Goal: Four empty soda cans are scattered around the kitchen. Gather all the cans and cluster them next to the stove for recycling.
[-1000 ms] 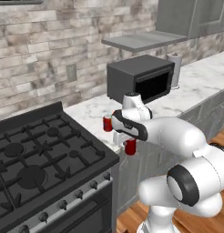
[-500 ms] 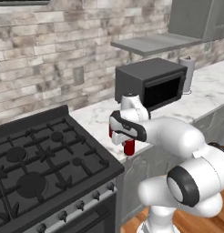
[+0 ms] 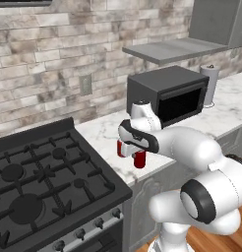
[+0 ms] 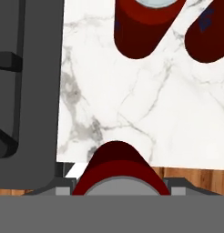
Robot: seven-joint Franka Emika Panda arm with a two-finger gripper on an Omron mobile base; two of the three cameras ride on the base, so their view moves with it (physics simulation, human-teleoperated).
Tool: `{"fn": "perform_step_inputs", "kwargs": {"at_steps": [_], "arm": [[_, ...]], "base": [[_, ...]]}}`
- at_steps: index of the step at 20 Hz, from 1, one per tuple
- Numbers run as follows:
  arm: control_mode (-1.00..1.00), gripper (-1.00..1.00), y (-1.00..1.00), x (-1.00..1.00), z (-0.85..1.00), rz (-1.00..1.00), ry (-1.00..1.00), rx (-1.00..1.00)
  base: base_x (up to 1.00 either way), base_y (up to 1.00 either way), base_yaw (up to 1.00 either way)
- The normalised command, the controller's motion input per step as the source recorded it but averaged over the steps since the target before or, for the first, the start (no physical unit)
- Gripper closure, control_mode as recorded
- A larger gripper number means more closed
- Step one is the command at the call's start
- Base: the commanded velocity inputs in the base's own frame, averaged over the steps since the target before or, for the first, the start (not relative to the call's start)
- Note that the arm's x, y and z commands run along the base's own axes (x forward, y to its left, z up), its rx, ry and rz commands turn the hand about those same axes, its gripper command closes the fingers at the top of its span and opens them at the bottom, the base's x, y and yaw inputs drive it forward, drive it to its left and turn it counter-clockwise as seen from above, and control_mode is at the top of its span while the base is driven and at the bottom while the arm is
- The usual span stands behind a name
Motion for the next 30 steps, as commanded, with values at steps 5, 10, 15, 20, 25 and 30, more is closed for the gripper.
{"fn": "perform_step_inputs", "kwargs": {"at_steps": [5,10,15,20,25,30], "arm": [[1.00,1.00,0.00,0.00,0.00,0.00,0.00,0.00],[1.00,1.00,0.00,0.00,0.00,0.00,0.00,0.00],[-1.00,1.00,0.00,0.13,0.00,0.00,0.00,0.02],[-1.00,1.00,0.00,0.50,0.00,0.00,0.00,0.09],[-1.00,1.00,0.07,0.51,-0.09,0.00,0.05,0.03],[-1.00,1.00,0.06,0.28,-0.19,0.00,0.10,-0.01]], "base": [[0.01,-0.01,0.00],[0.00,0.00,0.00],[0.04,0.02,0.00],[0.00,0.00,0.00],[0.00,0.00,0.00],[0.00,0.00,0.00]]}}
